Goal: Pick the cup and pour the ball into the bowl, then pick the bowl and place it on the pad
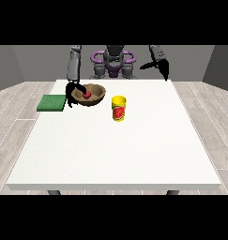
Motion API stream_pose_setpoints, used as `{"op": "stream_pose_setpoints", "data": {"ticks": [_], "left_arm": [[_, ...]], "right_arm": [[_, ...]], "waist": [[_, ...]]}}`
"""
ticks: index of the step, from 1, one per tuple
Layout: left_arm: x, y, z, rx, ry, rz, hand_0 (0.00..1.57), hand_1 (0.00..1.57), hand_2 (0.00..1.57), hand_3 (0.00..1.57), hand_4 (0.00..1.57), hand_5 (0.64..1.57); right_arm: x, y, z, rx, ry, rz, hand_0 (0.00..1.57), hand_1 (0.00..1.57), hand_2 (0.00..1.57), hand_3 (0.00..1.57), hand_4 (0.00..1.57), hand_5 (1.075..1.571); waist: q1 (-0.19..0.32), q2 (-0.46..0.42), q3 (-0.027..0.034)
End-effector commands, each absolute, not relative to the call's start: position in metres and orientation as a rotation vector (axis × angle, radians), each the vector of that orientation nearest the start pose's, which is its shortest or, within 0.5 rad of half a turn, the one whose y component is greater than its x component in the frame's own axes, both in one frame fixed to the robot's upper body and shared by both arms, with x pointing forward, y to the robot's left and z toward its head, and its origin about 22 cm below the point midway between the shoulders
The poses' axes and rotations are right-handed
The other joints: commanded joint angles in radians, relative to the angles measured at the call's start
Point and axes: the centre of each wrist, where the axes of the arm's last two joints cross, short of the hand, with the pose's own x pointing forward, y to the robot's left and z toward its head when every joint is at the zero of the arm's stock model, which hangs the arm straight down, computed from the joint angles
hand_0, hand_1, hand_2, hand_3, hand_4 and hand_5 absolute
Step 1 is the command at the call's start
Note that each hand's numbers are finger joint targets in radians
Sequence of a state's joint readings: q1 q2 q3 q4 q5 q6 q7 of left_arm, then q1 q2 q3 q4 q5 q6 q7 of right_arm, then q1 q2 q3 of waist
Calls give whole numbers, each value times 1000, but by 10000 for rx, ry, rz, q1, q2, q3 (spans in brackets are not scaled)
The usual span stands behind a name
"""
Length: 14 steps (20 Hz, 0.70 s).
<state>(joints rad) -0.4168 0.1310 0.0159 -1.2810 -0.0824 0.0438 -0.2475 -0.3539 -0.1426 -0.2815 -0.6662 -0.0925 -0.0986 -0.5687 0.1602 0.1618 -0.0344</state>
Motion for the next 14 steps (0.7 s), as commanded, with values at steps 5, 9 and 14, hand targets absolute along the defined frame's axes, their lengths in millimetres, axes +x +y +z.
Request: {"op": "stream_pose_setpoints", "data": {"ticks": [5, 9, 14], "left_arm": [[340, 215, 48, 537, -18775, -2742, 0, 0, 0, 0, 824, 1497], [334, 243, 22, 920, -17863, -2071, 0, 0, 0, 0, 963, 1422], [301, 281, -36, 1691, -16041, -1139, 0, 0, 0, 0, 998, 1411]], "right_arm": [[252, -320, -127, -6656, -12222, -167, 1571, 1571, 1571, 1383, 910, 1563], [291, -324, -89, -6499, -11393, -167, 1571, 1571, 1571, 950, 866, 1567], [337, -308, -31, -5837, -10623, 753, 1571, 1571, 1571, 889, 806, 1565]], "waist": [[527, -147, 296], [-24, -1203, 298], [-1408, -2800, 311]]}}
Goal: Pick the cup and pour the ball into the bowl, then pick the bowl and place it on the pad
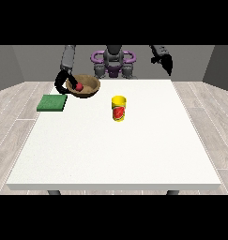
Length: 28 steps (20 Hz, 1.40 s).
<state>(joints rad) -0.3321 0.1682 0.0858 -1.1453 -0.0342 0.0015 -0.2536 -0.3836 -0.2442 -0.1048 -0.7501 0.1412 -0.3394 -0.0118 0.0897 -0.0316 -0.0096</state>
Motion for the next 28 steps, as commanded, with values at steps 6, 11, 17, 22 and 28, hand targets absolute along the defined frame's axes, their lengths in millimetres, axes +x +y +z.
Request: {"op": "stream_pose_setpoints", "data": {"ticks": [6, 11, 17, 22, 28], "left_arm": [[296, 301, -27, 2091, -16465, -927, 0, 0, 0, 0, 999, 1410], [306, 289, -18, 1789, -17459, -1488, 0, 0, 0, 0, 1029, 1430], [327, 334, 41, 1731, -18373, -1079, 0, 0, 0, 0, 1289, 1510], [309, 436, 95, 2153, -19601, -355, 0, 0, 0, 0, 1296, 1571], [287, 492, 97, 2450, -20227, 598, 0, 0, 0, 0, 1226, 1566]], "right_arm": [[336, -339, -7, -5536, -10471, 139, 1571, 1571, 1571, 750, 787, 1570], [363, -337, 32, -5685, -11363, -576, 1571, 1571, 1571, 750, 787, 1570], [338, -410, 40, -6754, -12100, -438, 1571, 1571, 1571, 0, 888, 1571], [322, -439, 41, -6682, -12594, -1149, 1571, 1571, 1571, 0, 864, 1570], [333, -431, 48, -6754, -13543, -1598, 1571, 1571, 1571, 0, 793, 1567]], "waist": [[-945, -661, 93], [-448, 505, 94], [-137, 1253, 101], [234, 2007, 101], [-45, 2692, 92]]}}
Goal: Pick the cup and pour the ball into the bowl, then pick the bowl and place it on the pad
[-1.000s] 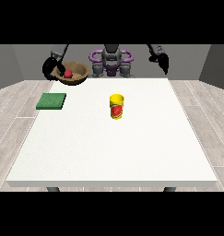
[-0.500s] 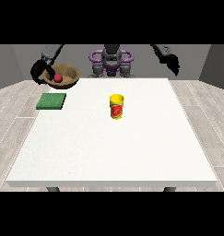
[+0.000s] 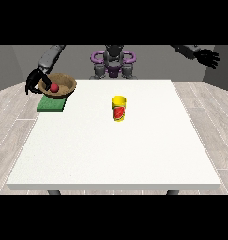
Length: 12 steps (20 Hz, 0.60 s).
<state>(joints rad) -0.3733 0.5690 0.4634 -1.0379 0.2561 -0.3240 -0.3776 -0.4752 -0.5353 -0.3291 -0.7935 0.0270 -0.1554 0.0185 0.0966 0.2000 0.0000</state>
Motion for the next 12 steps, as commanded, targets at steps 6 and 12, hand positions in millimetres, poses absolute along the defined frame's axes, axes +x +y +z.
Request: {"op": "stream_pose_setpoints", "data": {"ticks": [6, 12], "left_arm": [[290, 492, 124, 2221, -20709, 10, 0, 0, 0, 0, 1189, 1558], [293, 487, 121, 2301, -20465, 218, 0, 0, 0, 0, 1174, 1549]], "right_arm": [[321, -474, 58, -7763, -13258, -3244, 1571, 1571, 1571, 709, 0, 1560], [328, -474, 56, -7353, -12893, -2657, 420, 420, 562, 917, 0, 1518]], "waist": [[227, 878, 9], [146, 776, 9]]}}
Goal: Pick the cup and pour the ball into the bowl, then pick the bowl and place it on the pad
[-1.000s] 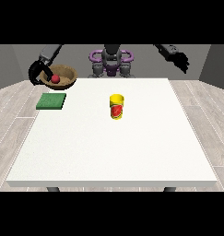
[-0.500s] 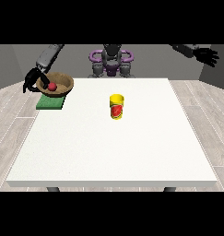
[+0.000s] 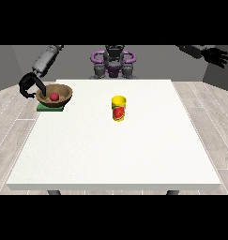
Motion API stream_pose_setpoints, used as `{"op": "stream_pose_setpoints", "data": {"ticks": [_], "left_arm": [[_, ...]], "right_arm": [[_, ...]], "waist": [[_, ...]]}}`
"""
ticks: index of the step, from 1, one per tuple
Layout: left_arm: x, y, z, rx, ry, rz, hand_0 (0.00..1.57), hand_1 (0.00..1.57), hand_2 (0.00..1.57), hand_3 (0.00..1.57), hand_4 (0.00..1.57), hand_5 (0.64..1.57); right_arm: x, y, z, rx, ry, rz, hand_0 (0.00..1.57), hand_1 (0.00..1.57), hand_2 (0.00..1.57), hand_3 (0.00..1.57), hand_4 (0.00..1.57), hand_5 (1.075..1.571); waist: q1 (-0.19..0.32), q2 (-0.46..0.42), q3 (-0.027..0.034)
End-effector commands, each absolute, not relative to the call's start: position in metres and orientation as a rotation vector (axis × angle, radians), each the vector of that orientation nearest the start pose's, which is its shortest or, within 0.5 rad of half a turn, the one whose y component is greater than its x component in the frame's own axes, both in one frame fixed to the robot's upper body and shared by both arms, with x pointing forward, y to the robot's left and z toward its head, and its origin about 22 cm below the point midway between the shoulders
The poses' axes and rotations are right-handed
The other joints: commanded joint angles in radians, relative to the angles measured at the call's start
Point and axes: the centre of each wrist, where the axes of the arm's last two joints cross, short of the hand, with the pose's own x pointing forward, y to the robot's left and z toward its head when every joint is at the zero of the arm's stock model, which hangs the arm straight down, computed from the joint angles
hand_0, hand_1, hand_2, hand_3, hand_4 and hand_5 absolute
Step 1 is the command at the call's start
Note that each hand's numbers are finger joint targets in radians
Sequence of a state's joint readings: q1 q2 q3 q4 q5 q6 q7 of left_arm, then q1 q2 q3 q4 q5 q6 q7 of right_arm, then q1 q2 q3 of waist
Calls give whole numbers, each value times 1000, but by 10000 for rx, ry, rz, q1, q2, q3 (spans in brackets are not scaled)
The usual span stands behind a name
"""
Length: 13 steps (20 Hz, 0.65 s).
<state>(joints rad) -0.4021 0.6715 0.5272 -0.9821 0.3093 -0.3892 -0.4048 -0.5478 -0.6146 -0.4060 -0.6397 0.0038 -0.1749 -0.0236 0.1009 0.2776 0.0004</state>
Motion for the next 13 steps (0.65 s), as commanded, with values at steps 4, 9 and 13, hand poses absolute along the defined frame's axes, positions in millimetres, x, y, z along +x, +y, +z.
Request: {"op": "stream_pose_setpoints", "data": {"ticks": [4, 9, 13], "left_arm": [[287, 499, 125, 2396, -20110, -27, 0, 0, 0, 0, 1178, 1550], [326, 399, 100, 941, -19094, -869, 0, 0, 0, 0, 902, 1559], [315, 407, 62, 1343, -17033, -360, 0, 0, 0, 0, 902, 1559]], "right_arm": [[335, -473, 70, -6847, -12544, -2452, 0, 0, 184, 118, 0, 1392], [348, -468, 84, -6925, -11696, -1780, 0, 0, 0, 0, 0, 1354], [380, -409, 87, -5050, -12731, -941, 0, 0, 0, 0, 476, 1434]], "waist": [[159, -500, 0], [6, -1971, 6], [-592, -3850, -22]]}}
